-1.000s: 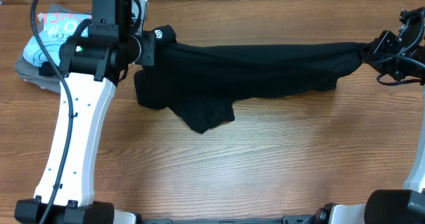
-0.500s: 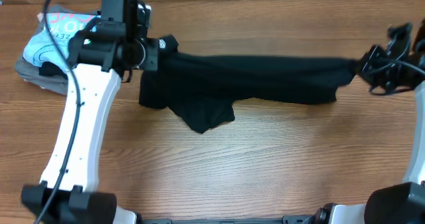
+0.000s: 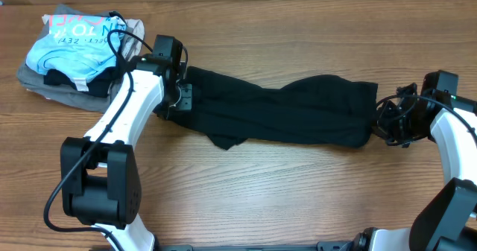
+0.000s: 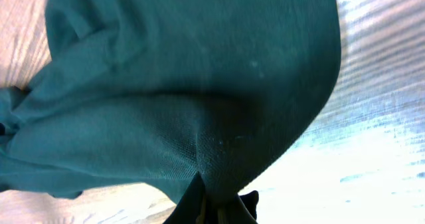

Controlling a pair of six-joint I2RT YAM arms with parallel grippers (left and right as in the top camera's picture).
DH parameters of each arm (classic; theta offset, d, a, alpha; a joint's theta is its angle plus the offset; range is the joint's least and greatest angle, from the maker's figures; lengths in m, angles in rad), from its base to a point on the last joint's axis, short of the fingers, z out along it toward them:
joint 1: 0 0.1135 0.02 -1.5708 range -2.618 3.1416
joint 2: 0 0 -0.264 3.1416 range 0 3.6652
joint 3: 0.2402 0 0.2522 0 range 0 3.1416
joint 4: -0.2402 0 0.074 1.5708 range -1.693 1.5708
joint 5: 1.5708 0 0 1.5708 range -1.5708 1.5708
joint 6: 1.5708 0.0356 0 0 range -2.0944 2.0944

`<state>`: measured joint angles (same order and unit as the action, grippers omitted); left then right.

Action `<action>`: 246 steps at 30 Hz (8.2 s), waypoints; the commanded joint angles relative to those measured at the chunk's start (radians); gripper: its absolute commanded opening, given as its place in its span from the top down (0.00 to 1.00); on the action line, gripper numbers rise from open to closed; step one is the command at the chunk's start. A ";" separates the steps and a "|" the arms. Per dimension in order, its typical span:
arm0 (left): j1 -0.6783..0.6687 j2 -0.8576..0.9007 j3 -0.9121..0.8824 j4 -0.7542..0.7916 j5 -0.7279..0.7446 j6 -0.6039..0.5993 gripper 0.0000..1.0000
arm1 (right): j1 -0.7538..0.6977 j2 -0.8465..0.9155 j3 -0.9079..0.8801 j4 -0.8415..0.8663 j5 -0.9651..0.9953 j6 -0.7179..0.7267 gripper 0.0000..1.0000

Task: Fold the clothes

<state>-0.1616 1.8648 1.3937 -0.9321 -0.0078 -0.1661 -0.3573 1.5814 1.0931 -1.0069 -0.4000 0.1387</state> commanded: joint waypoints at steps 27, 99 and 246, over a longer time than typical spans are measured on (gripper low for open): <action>-0.005 0.010 -0.031 0.165 -0.025 -0.041 0.96 | 0.125 0.000 0.000 0.350 -0.027 0.064 0.66; -0.001 -0.142 0.671 -0.249 -0.055 0.101 0.96 | -0.030 -0.099 0.518 0.002 -0.074 0.145 0.96; -0.338 -0.033 -0.203 0.043 0.035 -0.168 0.03 | 0.154 -0.011 -0.197 0.146 0.420 0.338 0.51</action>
<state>-0.4915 1.9190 1.2232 -0.9077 0.0158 -0.2943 -0.2077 1.5337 0.9112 -0.8734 -0.0135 0.4461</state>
